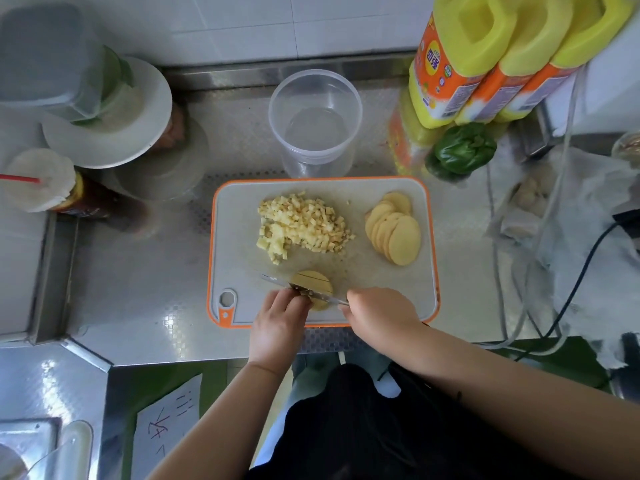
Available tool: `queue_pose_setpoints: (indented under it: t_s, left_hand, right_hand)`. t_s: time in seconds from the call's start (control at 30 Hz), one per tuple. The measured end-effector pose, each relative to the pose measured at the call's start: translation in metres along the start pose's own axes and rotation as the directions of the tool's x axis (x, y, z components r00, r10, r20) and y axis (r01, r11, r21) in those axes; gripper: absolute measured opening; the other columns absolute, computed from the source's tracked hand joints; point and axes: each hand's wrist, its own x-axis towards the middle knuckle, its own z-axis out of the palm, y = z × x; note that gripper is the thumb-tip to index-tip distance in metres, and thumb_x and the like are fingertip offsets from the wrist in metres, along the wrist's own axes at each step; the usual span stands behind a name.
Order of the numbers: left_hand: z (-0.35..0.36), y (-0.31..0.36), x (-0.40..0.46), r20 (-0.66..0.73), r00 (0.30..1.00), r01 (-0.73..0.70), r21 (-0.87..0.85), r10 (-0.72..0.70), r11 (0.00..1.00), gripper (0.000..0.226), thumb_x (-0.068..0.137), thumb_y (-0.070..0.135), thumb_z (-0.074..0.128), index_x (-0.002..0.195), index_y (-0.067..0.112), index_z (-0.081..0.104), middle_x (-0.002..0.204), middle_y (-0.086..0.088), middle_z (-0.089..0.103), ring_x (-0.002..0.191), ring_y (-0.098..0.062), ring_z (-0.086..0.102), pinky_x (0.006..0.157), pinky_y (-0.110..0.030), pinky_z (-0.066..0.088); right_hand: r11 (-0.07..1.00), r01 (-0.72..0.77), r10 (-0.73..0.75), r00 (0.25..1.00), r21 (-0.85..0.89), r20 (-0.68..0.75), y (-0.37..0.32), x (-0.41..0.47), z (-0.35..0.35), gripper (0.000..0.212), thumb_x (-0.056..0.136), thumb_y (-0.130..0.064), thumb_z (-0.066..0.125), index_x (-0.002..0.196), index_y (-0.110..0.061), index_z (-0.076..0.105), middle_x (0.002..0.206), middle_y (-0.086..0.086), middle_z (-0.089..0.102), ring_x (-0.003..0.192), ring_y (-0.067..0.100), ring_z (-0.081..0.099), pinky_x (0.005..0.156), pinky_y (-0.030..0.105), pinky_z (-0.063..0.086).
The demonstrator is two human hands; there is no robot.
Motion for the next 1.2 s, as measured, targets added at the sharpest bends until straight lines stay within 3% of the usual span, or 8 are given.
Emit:
queue_pose_setpoints:
  t_s: [0.37,0.5,0.73,0.87,0.93,1.03,1.1,1.2]
  left_hand:
    - [0.004,-0.001,-0.003,-0.078,0.997,0.019,-0.050,-0.023,0.999,0.004,0.086,0.008,0.070,0.083,0.006,0.071,0.092,-0.008,0.068,0.082,-0.030,0.056,0.055,-0.037,0.055]
    - [0.006,0.000,-0.007,-0.075,0.997,0.027,-0.074,-0.032,0.997,0.015,0.074,-0.001,0.082,0.083,0.003,0.071,0.092,-0.011,0.067,0.080,-0.033,0.059,0.058,-0.040,0.056]
    - [0.004,0.000,-0.008,-0.132,0.991,-0.039,-0.074,0.029,0.996,0.013,0.092,0.016,0.059,0.093,0.006,0.067,0.095,-0.011,0.063,0.084,-0.029,0.057,0.064,-0.041,0.055]
    - [-0.029,0.017,0.021,-0.183,0.983,-0.006,-0.006,0.005,1.000,0.018,0.096,0.024,0.049,0.104,0.011,0.060,0.102,-0.013,0.060,0.091,-0.031,0.053,0.078,-0.039,0.045]
    - [-0.045,0.025,0.054,0.060,0.998,0.019,0.093,-0.024,0.996,0.042,0.099,0.040,0.033,0.104,0.015,0.066,0.105,-0.007,0.061,0.098,-0.031,0.054,0.085,-0.042,0.043]
    - [-0.048,0.029,0.088,0.573,0.815,-0.079,0.255,-0.085,0.964,0.069,0.102,0.051,0.007,0.114,0.018,0.066,0.115,-0.001,0.061,0.117,-0.025,0.047,0.101,-0.041,0.033]
    - [-0.039,0.027,0.093,0.679,0.731,-0.182,0.287,-0.066,0.941,0.071,0.103,0.049,0.005,0.119,0.018,0.067,0.117,-0.004,0.064,0.118,-0.025,0.048,0.101,-0.041,0.033]
    - [-0.030,0.019,0.093,0.703,0.710,-0.237,0.288,-0.036,0.928,0.075,0.102,0.050,0.001,0.118,0.020,0.068,0.114,-0.005,0.067,0.114,-0.025,0.052,0.097,-0.041,0.035]
  right_hand:
    - [0.996,0.030,-0.023,0.996,-0.081,0.084,0.003,0.015,0.011,0.019,0.101,-0.024,0.044,0.098,-0.010,0.056,0.062,-0.004,0.034,0.062,0.019,0.045,0.042,0.026,0.022]
    - [0.999,0.002,0.005,0.988,-0.042,0.153,0.000,0.020,0.011,0.016,0.100,-0.018,0.046,0.103,-0.008,0.058,0.072,0.001,0.045,0.069,0.021,0.046,0.057,0.031,0.036]
    - [0.999,0.002,0.004,0.991,-0.046,0.131,0.000,0.015,0.015,0.025,0.104,-0.023,0.039,0.107,-0.006,0.057,0.079,0.005,0.053,0.071,0.023,0.048,0.056,0.030,0.032]
    - [0.999,-0.016,0.022,0.991,-0.049,0.129,-0.003,0.014,0.013,0.022,0.101,-0.015,0.039,0.108,-0.007,0.058,0.099,0.010,0.063,0.092,0.030,0.061,0.064,0.030,0.037]
    - [0.997,-0.026,0.031,0.996,-0.066,0.080,-0.006,0.011,0.016,0.017,0.098,-0.012,0.044,0.104,-0.007,0.059,0.090,0.007,0.063,0.085,0.030,0.062,0.061,0.027,0.036]
    - [0.995,-0.075,0.081,0.993,-0.062,0.087,-0.009,0.010,0.019,0.009,0.097,-0.013,0.049,0.099,-0.009,0.057,0.061,-0.002,0.037,0.068,0.023,0.048,0.046,0.024,0.021]
    - [0.995,-0.084,0.089,0.990,-0.052,0.112,-0.009,0.011,0.017,0.009,0.097,-0.013,0.049,0.088,-0.013,0.052,0.061,-0.003,0.028,0.070,0.022,0.044,0.044,0.025,0.016]
    - [0.996,-0.084,0.087,0.990,-0.032,0.112,-0.008,0.012,0.015,0.018,0.096,-0.012,0.050,0.079,-0.015,0.044,0.062,-0.003,0.030,0.072,0.022,0.045,0.046,0.025,0.019]
